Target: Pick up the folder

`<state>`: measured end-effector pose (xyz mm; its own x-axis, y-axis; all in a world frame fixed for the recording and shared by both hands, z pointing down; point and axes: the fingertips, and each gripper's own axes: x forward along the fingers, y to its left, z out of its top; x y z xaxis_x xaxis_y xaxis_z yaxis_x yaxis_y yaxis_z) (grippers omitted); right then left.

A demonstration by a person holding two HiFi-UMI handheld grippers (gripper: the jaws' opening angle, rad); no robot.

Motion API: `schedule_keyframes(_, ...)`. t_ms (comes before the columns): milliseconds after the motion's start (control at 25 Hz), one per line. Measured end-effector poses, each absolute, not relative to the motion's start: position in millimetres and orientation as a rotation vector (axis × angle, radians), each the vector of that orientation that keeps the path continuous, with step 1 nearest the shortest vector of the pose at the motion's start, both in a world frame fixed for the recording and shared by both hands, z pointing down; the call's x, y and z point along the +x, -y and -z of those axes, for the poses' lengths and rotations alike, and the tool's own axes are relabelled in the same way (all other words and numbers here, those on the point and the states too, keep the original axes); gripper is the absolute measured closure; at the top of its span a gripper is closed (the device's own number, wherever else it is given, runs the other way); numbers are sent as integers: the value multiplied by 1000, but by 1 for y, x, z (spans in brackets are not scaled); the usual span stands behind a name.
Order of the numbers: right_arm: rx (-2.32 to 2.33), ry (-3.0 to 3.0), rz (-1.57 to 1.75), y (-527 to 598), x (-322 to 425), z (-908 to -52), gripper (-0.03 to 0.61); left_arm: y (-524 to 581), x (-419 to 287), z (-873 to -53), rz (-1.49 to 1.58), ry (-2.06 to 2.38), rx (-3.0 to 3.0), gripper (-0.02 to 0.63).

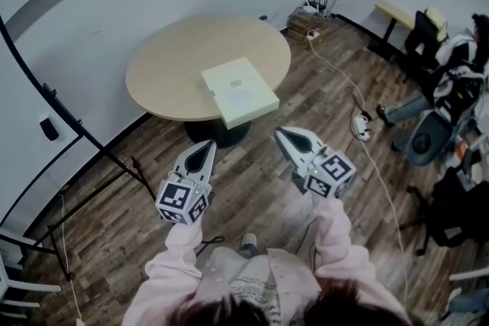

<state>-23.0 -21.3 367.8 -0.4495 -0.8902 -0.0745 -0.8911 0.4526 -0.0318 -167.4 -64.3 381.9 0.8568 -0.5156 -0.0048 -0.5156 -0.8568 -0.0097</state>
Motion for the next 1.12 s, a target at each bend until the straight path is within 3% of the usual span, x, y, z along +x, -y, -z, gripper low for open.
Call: schedule_keyframes(1120,-1551,-2629,101,117,12,-389,580,143,-130,-413,78,-869,-3064,620)
